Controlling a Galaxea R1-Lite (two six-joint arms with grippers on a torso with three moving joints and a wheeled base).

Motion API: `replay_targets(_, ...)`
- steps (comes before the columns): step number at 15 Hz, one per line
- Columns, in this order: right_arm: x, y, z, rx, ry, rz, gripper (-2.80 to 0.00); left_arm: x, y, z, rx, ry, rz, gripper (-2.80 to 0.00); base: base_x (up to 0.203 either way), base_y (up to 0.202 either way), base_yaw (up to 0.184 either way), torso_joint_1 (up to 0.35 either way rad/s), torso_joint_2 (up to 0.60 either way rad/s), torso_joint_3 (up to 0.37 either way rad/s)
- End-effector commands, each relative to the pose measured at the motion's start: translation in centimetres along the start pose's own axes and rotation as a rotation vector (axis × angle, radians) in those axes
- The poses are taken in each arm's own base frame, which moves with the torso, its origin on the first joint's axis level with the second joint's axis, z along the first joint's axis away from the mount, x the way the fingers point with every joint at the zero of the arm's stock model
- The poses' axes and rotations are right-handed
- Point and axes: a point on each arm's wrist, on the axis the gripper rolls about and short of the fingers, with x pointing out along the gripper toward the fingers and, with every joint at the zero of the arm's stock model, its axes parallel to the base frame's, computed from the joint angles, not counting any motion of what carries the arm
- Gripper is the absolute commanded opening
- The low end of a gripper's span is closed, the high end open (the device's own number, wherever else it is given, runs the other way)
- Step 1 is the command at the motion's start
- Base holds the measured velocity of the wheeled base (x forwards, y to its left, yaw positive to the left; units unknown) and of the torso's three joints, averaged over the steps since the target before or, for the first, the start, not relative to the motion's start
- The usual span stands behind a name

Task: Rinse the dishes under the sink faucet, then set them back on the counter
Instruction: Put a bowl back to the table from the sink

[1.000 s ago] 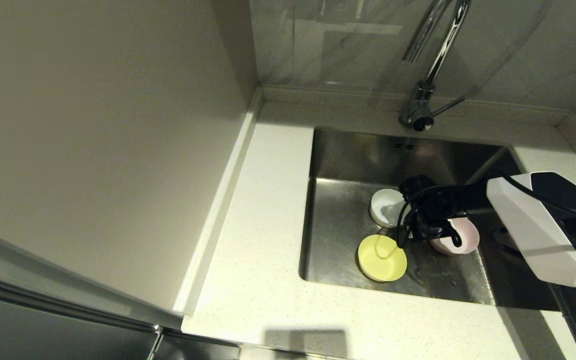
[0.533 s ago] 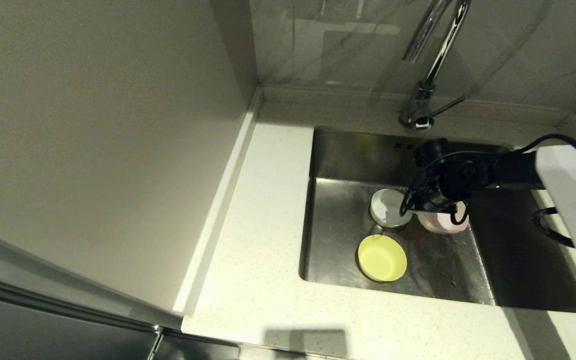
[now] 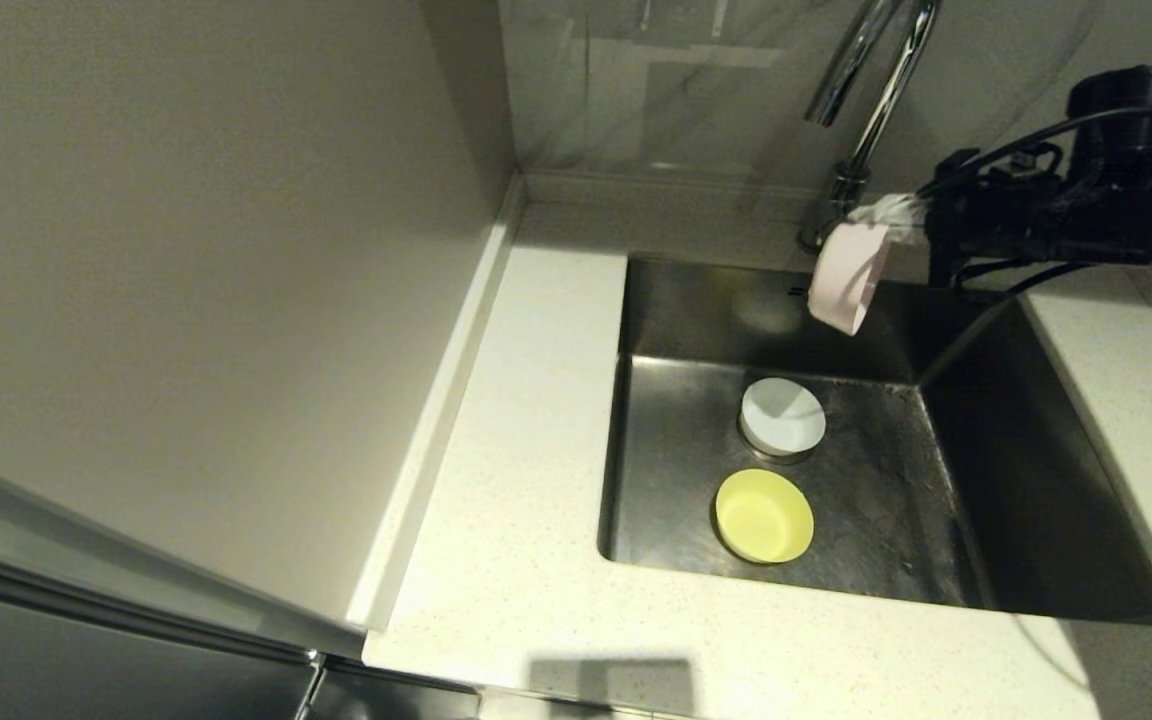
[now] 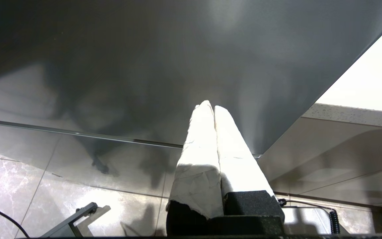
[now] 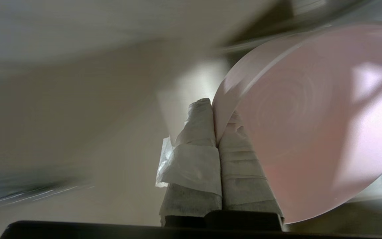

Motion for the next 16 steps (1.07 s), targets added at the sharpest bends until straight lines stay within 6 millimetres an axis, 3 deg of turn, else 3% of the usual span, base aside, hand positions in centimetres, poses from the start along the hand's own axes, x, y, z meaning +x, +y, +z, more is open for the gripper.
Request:
replay_targets(1, -4.1, 1.3, 1.5, 0.284, 0.103, 0.136, -2.8, 0.0, 0.0, 0.0, -0.001, -0.002, 0.0, -2.8, 0.0, 0.0, 0.0, 0.0, 0.0, 0.0)
replay_targets(4, -6.5, -0.2, 2.4, 0.422, 0.16, 0.184, -2.8, 0.0, 0.0, 0.0, -0.001, -0.002, 0.0, -2.8, 0.0, 0.0, 0.0, 0.0, 0.0, 0.0)
replay_targets(8, -6.9, -4.9, 0.9, 0.518, 0.189, 0.151, -2.8, 0.0, 0.0, 0.0, -0.001, -0.002, 0.0, -2.8, 0.0, 0.0, 0.0, 0.0, 0.0, 0.0)
replay_targets(12, -9.8, -0.7, 0.5, 0.36, 0.179, 0.246, -2.8, 0.0, 0.0, 0.0, -0.001, -0.002, 0.0, -2.8, 0.0, 0.0, 0.0, 0.0, 0.0, 0.0)
replay_targets(16, -16.1, 2.0, 3.7, 0.145, 0.162, 0.261, -2.8, 0.0, 0.0, 0.0, -0.001, -0.002, 0.0, -2.8, 0.0, 0.0, 0.0, 0.0, 0.0, 0.0)
